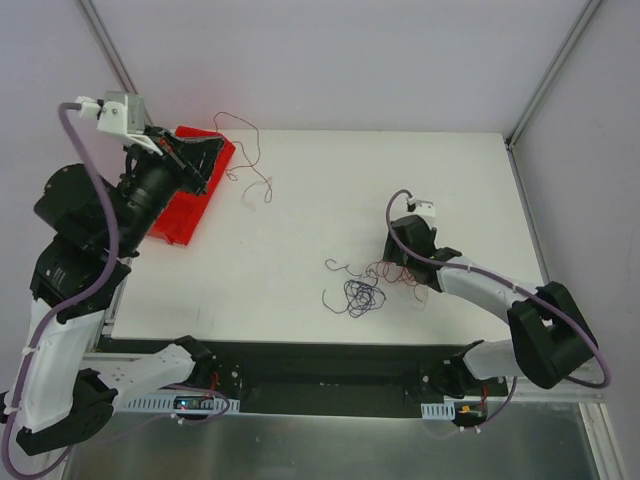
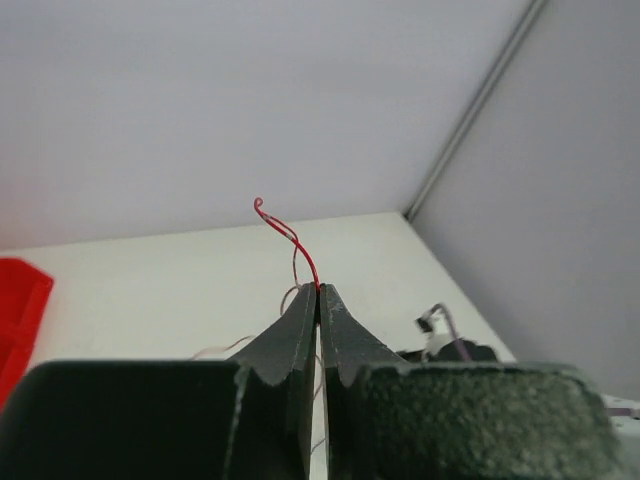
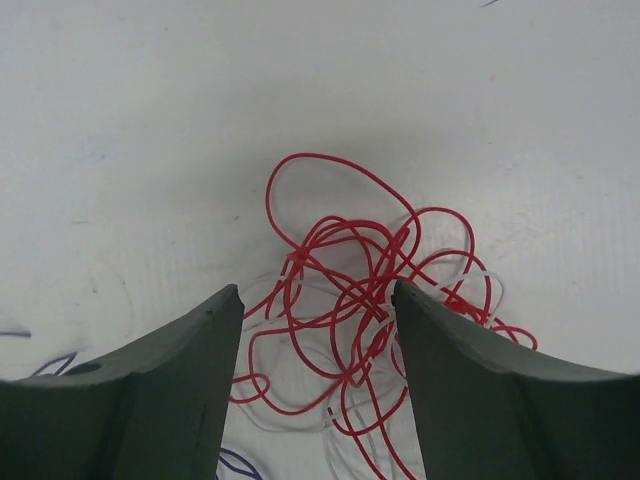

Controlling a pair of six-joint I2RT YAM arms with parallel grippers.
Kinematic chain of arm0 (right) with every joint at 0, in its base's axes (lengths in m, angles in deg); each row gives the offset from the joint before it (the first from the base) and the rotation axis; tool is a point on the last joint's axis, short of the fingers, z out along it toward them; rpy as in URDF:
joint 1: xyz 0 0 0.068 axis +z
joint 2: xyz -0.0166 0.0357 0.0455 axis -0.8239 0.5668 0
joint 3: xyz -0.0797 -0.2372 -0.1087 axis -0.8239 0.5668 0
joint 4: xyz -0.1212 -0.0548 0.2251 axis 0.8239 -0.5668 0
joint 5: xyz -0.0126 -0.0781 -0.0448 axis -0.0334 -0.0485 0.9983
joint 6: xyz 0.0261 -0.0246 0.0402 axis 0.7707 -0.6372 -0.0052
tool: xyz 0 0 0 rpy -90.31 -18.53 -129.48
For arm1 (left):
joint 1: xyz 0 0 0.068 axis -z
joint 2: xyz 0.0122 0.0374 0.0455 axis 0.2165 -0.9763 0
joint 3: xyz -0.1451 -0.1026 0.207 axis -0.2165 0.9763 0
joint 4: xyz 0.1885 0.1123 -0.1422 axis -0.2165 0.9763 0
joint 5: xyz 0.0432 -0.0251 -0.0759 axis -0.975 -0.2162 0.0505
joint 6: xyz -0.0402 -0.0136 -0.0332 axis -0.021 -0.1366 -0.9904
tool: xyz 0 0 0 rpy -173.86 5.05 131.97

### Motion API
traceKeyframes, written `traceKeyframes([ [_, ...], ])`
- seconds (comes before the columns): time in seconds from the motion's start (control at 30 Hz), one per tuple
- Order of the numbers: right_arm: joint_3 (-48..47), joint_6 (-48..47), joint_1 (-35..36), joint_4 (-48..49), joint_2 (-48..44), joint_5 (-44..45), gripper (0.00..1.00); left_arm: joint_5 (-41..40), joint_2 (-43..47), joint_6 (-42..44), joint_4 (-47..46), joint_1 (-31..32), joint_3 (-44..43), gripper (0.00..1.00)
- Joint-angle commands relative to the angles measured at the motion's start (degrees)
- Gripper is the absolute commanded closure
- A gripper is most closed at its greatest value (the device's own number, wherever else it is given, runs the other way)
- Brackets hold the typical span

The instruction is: Untangle the cables

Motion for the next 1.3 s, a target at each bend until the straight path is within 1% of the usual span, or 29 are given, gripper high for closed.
traceKeyframes([
  [0.0, -0.54, -4.35, -2.97, -2.71, -5.54, -3.32, 0.34, -9.99, -2.21, 3.21, 3.55, 0.27, 7.03, 1.00],
  [0.1, -1.33, -8.40, -3.06, -2.45, -6.51, -6.40, 0.33, -12.98, -3.70, 2.94, 5.22, 0.09, 12.66, 1.00],
  [0.17, -0.81, -8.59, -3.06, -2.19, -6.95, -6.32, 0.33, -13.86, -5.19, 2.50, 6.36, -0.35, 15.99, 1.00],
  [0.23, 1.73, -8.68, -3.06, 1.57, -7.74, -7.72, 0.33, -13.96, -6.60, 1.10, 7.16, -0.87, 19.16, 1.00],
  [0.37, 4.90, -8.77, -3.84, 4.58, -7.39, -9.65, 0.32, -11.59, -8.63, -2.59, 7.51, -2.63, 25.93, 1.00],
  [0.5, 4.99, -8.68, -4.90, 4.84, -7.92, -11.24, 0.32, -5.97, -11.70, -5.84, 7.60, -4.13, 31.73, 1.00],
  [0.67, 5.17, -8.77, -5.69, 5.46, -7.57, -12.29, 0.32, -2.27, -16.97, -4.89, 7.51, -4.30, 34.73, 1.00],
  [0.87, 5.17, -8.77, -6.04, 5.81, -7.48, -13.35, 0.32, 0.45, -23.39, -4.79, 7.42, -4.48, 36.40, 1.00],
  [0.93, 5.25, -8.76, -6.05, 5.90, -7.57, -13.61, 0.32, 1.16, -24.62, -4.71, 7.42, -4.48, 36.93, 0.98],
  [1.03, 5.34, -8.68, -6.40, 5.90, -7.48, -13.88, 0.32, 1.34, -24.89, -5.49, 7.51, -4.48, 37.98, 0.91],
  [1.13, 5.17, -8.59, -6.66, 5.90, -7.48, -14.31, 0.32, 1.77, -23.84, -6.63, 7.42, -4.48, 39.12, 0.78],
  [1.2, 5.26, -8.59, -6.66, 5.90, -7.48, -14.49, 0.32, 2.30, -22.53, -7.77, 7.60, -4.48, 40.00, 0.60],
  [1.27, 5.26, -8.50, -6.92, 5.90, -7.57, -14.49, 0.32, 2.74, -20.33, -10.75, 7.95, -4.57, 41.05, 0.41],
])
